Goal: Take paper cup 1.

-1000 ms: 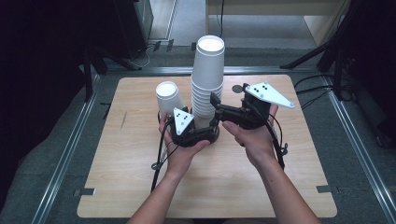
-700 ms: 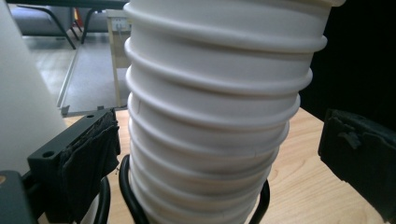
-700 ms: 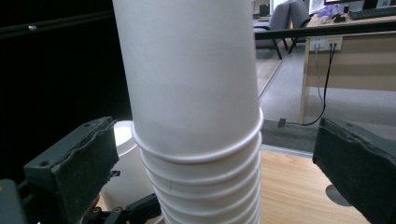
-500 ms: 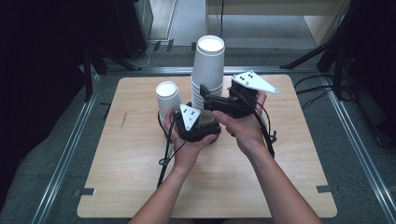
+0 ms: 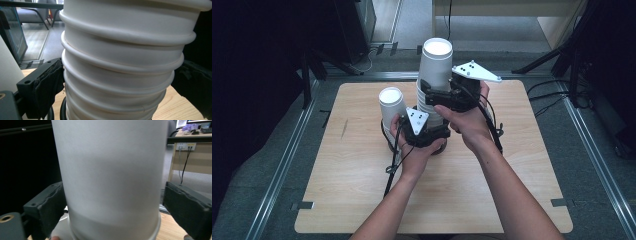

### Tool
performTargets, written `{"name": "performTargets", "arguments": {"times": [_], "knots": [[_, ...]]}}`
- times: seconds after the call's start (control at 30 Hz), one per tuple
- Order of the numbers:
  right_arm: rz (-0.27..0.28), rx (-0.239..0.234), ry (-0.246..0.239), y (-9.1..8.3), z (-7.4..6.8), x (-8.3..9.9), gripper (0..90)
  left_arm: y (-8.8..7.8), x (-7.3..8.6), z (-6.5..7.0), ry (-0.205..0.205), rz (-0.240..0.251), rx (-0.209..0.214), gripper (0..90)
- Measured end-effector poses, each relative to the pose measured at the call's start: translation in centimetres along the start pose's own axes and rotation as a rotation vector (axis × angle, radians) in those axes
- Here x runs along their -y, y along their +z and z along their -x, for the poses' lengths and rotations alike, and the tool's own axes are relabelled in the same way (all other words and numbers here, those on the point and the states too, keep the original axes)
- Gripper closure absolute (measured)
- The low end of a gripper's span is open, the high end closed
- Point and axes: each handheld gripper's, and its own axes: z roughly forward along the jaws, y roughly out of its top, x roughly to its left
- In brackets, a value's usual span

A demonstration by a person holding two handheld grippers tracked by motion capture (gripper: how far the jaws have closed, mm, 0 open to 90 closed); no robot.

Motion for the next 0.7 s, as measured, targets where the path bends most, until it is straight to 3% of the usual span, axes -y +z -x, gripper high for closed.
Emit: {"name": "performTargets", "arguments": {"times": [0.2, 0.7], "knots": [[-0.001, -0.004, -0.001, 0.7, -0.1, -0.1, 8.3, 0.3, -0.1, 0.1, 0.003, -0.001, -0.017, 0.1], [0.028, 0.012, 0.014, 1.3, -0.4, -0.2, 11.4, 0.2, -0.1, 0.0, 0.007, -0.005, -0.005, 3.0]]}}
